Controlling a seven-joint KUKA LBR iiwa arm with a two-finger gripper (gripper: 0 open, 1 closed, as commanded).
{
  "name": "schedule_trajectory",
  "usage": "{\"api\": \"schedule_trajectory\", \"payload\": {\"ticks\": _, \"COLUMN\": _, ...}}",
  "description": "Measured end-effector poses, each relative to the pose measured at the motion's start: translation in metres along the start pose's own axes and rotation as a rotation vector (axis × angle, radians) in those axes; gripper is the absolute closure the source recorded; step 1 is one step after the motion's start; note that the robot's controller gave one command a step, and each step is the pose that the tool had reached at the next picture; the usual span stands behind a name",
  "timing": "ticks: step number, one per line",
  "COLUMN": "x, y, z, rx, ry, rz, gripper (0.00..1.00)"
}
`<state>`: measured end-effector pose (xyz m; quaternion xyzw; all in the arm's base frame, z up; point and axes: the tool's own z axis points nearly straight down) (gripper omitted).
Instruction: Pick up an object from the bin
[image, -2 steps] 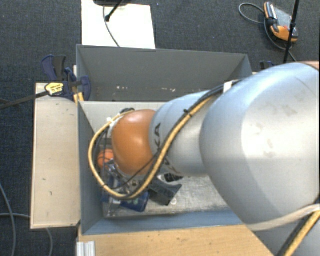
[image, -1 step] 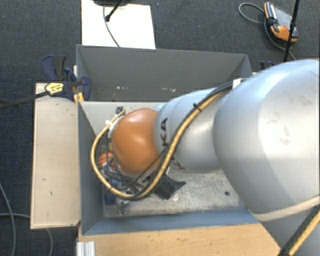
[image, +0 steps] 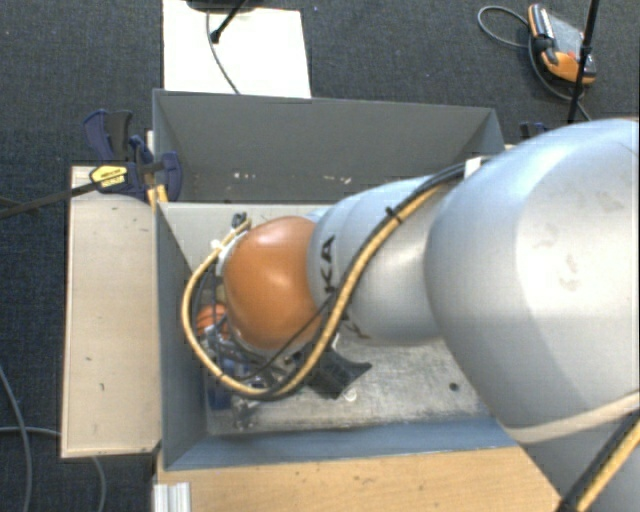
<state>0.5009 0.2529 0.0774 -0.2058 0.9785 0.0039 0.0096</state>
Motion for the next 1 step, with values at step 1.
{"api": "schedule_trajectory", "payload": {"ticks": 1, "x": -0.0125, "y": -0.0053, "z": -0.1625, "rx": 0.003, "ry": 0.011, "rz": 0.009, "gripper": 1.00}}
